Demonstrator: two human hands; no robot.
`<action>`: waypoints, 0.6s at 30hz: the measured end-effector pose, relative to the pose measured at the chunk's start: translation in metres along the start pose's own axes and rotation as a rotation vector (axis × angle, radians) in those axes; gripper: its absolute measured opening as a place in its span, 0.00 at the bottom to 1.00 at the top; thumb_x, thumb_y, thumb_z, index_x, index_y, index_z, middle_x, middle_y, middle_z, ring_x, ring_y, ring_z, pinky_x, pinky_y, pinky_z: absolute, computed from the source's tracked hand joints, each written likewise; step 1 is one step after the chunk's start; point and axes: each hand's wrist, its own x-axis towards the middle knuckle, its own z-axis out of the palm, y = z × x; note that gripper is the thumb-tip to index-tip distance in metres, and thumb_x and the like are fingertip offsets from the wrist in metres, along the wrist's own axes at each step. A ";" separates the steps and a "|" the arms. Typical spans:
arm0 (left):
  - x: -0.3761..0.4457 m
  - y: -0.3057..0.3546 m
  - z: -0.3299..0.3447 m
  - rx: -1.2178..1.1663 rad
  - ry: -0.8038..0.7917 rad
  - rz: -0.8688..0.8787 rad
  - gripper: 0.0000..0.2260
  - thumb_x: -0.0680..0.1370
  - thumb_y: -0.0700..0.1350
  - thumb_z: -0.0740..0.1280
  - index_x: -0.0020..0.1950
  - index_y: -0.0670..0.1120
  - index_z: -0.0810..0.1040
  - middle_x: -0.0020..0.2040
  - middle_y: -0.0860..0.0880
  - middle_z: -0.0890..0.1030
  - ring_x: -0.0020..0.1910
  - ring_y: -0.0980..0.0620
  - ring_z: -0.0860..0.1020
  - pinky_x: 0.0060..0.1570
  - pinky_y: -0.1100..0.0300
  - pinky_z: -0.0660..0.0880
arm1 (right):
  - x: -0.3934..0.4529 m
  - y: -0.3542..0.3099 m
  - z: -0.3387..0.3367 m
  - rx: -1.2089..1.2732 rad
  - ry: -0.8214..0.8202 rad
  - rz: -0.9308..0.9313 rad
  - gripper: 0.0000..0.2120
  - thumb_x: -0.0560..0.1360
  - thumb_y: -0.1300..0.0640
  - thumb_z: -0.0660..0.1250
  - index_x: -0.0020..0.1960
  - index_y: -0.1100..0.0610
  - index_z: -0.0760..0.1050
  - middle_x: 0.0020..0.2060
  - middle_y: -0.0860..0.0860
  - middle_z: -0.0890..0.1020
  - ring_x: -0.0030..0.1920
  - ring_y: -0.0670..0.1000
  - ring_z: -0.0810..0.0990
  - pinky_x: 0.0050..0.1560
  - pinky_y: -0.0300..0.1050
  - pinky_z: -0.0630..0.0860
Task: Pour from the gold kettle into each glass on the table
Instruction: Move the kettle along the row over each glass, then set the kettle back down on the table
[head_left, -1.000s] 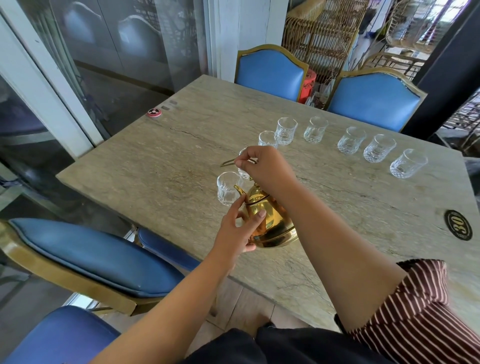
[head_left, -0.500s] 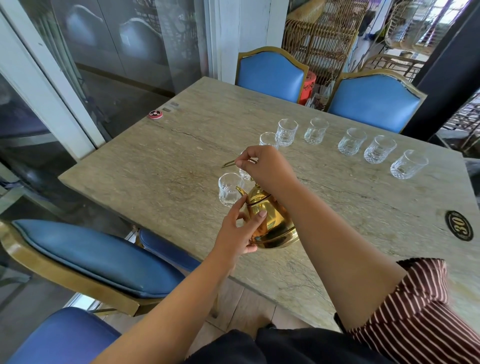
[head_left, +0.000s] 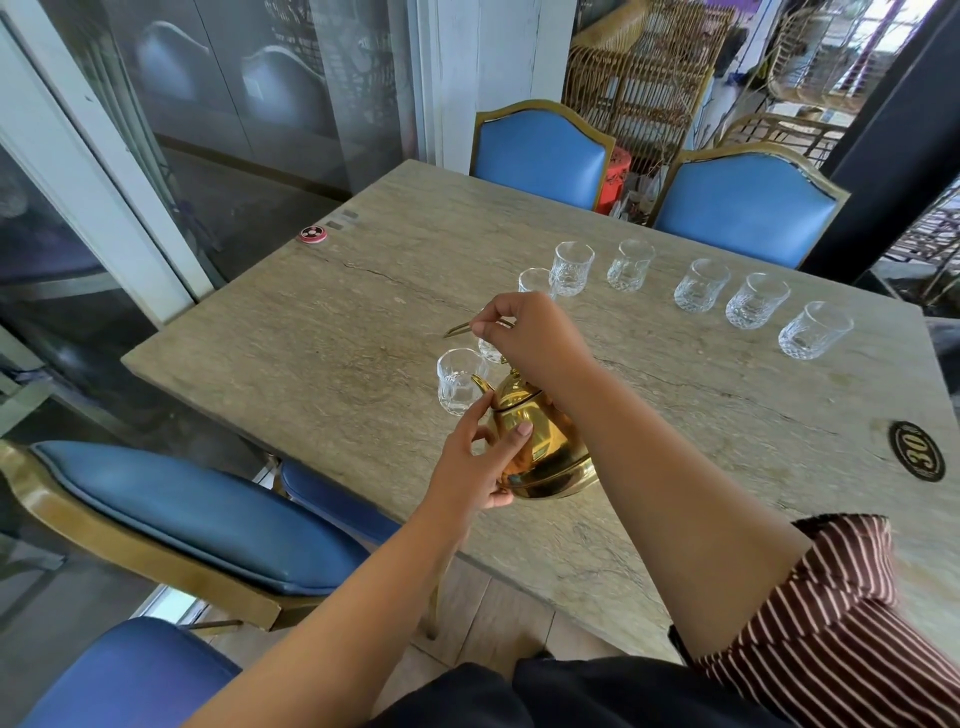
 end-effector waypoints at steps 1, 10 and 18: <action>0.000 -0.001 0.000 0.005 0.000 0.006 0.25 0.74 0.55 0.73 0.66 0.68 0.68 0.67 0.52 0.71 0.64 0.40 0.77 0.46 0.52 0.81 | -0.001 0.001 0.000 0.010 0.003 0.001 0.05 0.77 0.52 0.68 0.46 0.51 0.82 0.44 0.50 0.86 0.35 0.49 0.80 0.31 0.39 0.70; 0.006 -0.021 -0.007 0.206 0.007 0.139 0.32 0.72 0.57 0.75 0.74 0.63 0.66 0.70 0.52 0.66 0.69 0.47 0.71 0.50 0.54 0.79 | -0.026 0.027 0.003 0.209 0.072 0.056 0.04 0.78 0.53 0.67 0.48 0.52 0.80 0.54 0.43 0.83 0.53 0.47 0.80 0.49 0.46 0.76; 0.008 -0.034 -0.012 0.477 -0.095 0.281 0.34 0.75 0.52 0.75 0.77 0.61 0.63 0.70 0.54 0.65 0.66 0.60 0.64 0.57 0.71 0.62 | -0.069 0.056 -0.003 0.400 0.133 0.275 0.12 0.78 0.51 0.67 0.59 0.53 0.76 0.30 0.48 0.76 0.28 0.49 0.74 0.33 0.46 0.75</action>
